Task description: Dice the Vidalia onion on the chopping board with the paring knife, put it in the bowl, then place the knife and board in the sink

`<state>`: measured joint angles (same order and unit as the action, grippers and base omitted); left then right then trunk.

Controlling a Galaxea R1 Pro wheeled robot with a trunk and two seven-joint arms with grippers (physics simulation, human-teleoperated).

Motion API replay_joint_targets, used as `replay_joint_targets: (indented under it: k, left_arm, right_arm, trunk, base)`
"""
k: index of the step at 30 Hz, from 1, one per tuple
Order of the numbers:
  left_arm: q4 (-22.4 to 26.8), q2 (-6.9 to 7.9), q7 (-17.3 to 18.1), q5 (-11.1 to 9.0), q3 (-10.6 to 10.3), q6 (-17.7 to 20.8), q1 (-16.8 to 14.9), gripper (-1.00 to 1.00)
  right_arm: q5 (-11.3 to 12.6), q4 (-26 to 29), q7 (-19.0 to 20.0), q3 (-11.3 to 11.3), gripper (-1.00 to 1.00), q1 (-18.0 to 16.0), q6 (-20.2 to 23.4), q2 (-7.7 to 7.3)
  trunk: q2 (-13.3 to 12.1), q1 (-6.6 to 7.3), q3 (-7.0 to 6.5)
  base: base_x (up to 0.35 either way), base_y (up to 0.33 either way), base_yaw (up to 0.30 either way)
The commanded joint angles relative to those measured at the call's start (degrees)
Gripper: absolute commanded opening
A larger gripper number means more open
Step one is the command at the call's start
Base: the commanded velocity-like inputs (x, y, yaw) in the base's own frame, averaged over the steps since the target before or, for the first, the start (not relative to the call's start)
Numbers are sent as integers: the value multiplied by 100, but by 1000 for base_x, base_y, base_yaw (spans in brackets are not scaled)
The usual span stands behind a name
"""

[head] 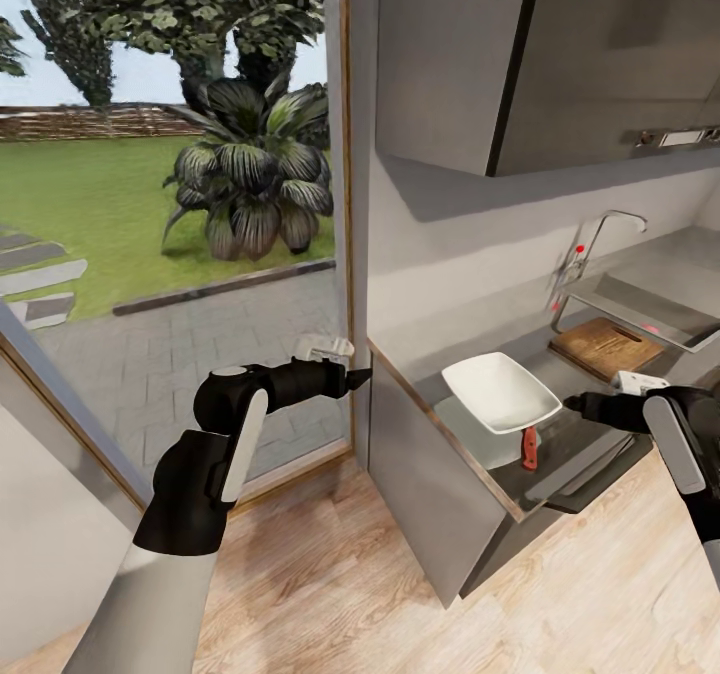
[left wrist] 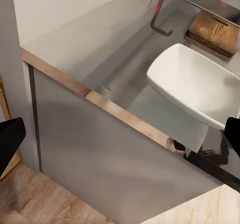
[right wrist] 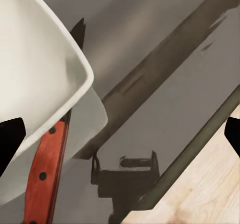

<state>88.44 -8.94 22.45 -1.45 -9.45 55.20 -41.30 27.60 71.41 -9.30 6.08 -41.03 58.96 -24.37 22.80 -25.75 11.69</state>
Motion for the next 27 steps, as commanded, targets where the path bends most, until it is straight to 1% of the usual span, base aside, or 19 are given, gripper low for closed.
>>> replay_joint_targets:
  k: [1,17,27]
  left_arm:
    - [1,-2,5,-13,4,33,-7,100]
    - [6,-2,-3,-13,12,34,-7,100]
    - [6,-2,-4,-13,13,44,-6,100]
  right_arm:
    - [61,5,-54,-1,100,6,19,0]
    - [66,10,-54,-1,100,43,19,3]
    - [70,13,-54,-4,100,43,19,3]
  trunk:
    - [12,-4,12]
    - [12,-4,12]
    - [12,-4,12]
  base:
    - [0,0,0]
    - [-3,0,0]
    - [-178,64,0]
